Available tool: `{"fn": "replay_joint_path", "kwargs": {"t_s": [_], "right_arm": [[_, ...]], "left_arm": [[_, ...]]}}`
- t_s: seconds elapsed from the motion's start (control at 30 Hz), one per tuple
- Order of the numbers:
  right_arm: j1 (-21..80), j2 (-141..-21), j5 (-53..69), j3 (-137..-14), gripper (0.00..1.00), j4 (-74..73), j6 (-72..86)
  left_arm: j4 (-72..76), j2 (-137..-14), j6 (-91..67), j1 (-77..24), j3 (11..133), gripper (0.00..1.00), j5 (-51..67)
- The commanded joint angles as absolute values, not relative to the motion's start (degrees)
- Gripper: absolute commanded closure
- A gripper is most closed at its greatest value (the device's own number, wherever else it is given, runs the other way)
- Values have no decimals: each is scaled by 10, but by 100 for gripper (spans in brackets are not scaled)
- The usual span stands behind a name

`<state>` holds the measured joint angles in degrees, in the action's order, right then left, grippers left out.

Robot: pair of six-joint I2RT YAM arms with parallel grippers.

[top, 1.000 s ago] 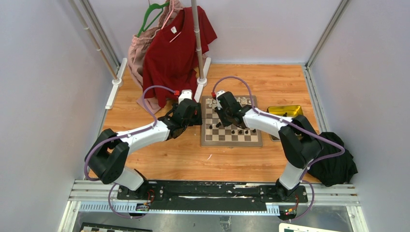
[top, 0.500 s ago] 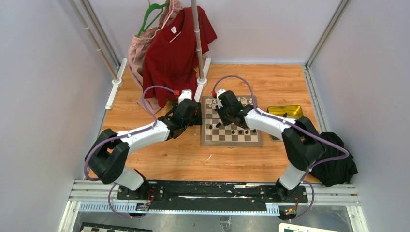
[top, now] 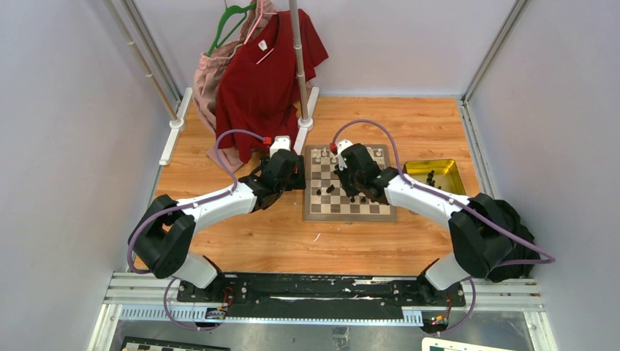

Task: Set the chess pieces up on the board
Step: Place the chess piece on the chessboard.

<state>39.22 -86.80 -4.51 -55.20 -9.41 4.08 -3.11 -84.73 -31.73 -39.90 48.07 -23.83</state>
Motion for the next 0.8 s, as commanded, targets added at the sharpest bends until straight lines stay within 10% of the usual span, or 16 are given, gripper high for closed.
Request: {"fn": "replay_joint_path", "kwargs": {"t_s": [0.0, 0.77], "right_arm": [[395, -845, -44, -529, 97, -113, 50], [413, -896, -30, -539, 97, -127, 51]], "left_arm": [[-20, -855, -324, -402, 483, 18, -250], [-14, -862, -325, -403, 484, 18, -247]]}}
